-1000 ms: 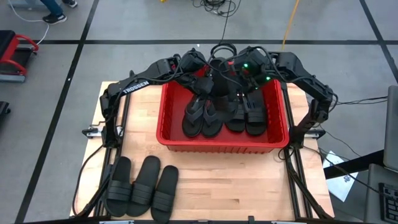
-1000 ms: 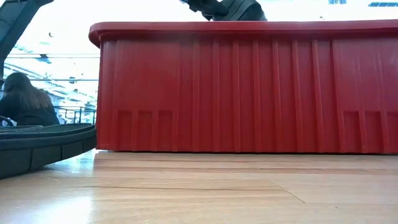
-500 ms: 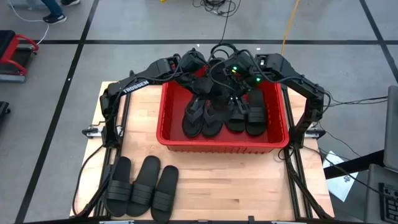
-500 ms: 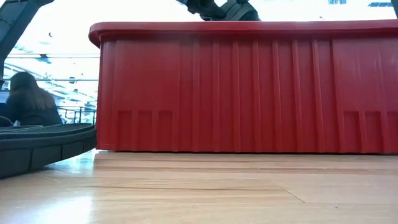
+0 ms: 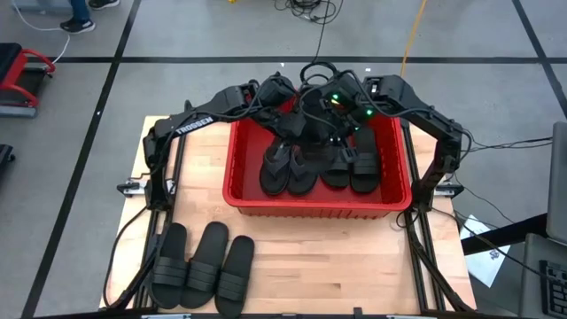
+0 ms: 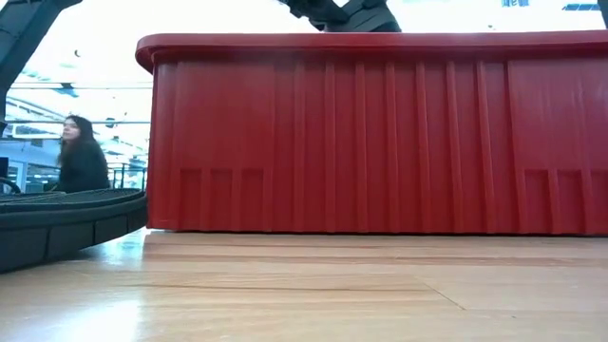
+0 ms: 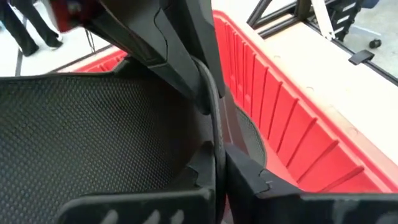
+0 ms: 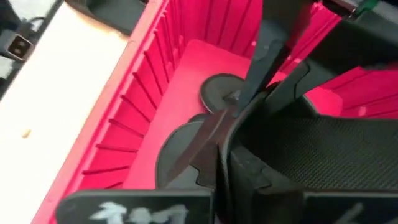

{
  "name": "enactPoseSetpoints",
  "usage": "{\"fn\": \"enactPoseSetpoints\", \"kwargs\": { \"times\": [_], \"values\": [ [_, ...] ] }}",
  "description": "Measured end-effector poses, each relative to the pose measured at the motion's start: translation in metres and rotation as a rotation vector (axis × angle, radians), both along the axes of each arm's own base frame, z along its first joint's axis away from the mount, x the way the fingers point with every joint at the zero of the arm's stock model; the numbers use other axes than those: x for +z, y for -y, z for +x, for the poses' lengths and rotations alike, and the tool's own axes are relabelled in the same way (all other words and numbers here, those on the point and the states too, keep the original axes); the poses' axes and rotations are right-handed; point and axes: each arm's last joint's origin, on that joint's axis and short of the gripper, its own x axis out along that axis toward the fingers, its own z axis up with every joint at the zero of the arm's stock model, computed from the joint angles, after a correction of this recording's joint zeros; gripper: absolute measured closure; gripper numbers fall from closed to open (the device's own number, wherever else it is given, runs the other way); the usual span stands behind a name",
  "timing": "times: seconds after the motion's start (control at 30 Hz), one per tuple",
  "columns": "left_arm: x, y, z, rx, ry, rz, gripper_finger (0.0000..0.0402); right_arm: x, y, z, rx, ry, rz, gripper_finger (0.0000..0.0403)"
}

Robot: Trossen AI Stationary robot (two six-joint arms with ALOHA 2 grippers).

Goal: Pick and place slides into bin
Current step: Put the black slide into the red container

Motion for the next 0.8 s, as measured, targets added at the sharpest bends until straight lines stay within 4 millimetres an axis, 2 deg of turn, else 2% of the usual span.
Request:
{"fn": "enactPoseSetpoints", "kwargs": {
  "times": [0.13, 0.37, 0.53, 0.8],
  "values": [
    [0.011, 0.001, -0.005, 0.009, 0.053, 0.023, 0.0352, 0.005, 0.000, -0.008, -0.011, 0.007, 0.023, 0.0400],
    [0.046, 0.008, -0.021, 0.022, 0.217, 0.096, 0.0271, 0.005, 0.000, -0.017, -0.014, -0.035, 0.057, 0.0400],
    [0.067, 0.012, -0.037, 0.075, 0.285, 0.115, 0.0228, 0.011, 0.005, -0.025, -0.039, 0.015, 0.112, 0.0401],
    [0.071, 0.009, -0.044, 0.140, 0.266, 0.054, 0.0207, 0.029, 0.016, -0.041, -0.103, 0.178, 0.179, 0.0401]
  ]
}}
